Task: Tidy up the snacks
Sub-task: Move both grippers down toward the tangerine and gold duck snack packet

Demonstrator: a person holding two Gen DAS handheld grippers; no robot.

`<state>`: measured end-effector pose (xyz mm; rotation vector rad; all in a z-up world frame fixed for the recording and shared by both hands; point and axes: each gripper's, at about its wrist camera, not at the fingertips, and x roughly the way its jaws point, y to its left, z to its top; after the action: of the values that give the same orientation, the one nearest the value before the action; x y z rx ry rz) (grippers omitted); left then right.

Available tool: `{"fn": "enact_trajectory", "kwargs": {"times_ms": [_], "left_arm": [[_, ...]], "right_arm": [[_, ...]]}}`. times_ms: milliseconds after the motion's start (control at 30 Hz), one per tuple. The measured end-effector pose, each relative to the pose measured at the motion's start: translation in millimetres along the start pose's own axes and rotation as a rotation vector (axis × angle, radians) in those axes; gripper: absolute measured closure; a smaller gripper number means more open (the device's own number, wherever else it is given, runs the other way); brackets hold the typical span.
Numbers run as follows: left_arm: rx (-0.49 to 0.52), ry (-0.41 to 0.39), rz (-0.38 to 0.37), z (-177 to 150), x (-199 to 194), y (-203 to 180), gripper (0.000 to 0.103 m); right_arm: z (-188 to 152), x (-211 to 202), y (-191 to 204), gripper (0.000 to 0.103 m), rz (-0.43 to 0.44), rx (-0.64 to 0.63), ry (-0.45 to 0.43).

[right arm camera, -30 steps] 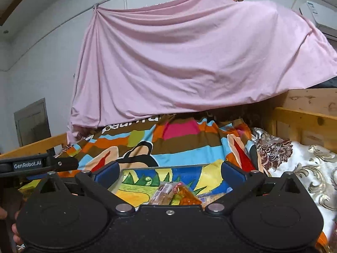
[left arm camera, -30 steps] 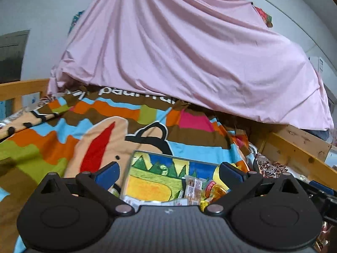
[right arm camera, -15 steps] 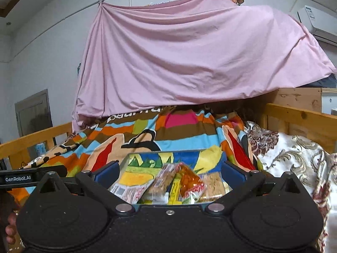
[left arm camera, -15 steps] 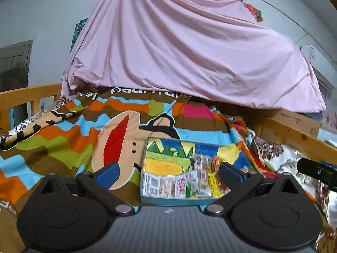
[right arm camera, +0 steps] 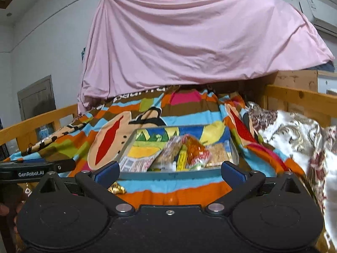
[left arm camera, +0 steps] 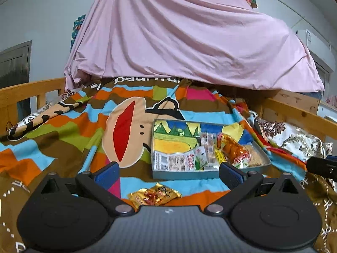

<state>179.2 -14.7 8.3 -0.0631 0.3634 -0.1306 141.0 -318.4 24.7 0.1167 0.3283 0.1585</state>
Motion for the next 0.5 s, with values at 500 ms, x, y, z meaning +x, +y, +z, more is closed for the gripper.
{"fn": "enact_trajectory", "kwargs": {"times_ms": [500], "left_arm": [[0.043,0.064,0.006,-20,-5,14,0.000]], "right_arm": [[-33,16,13,0.001,-0.001,-0.030,0.109]]}}
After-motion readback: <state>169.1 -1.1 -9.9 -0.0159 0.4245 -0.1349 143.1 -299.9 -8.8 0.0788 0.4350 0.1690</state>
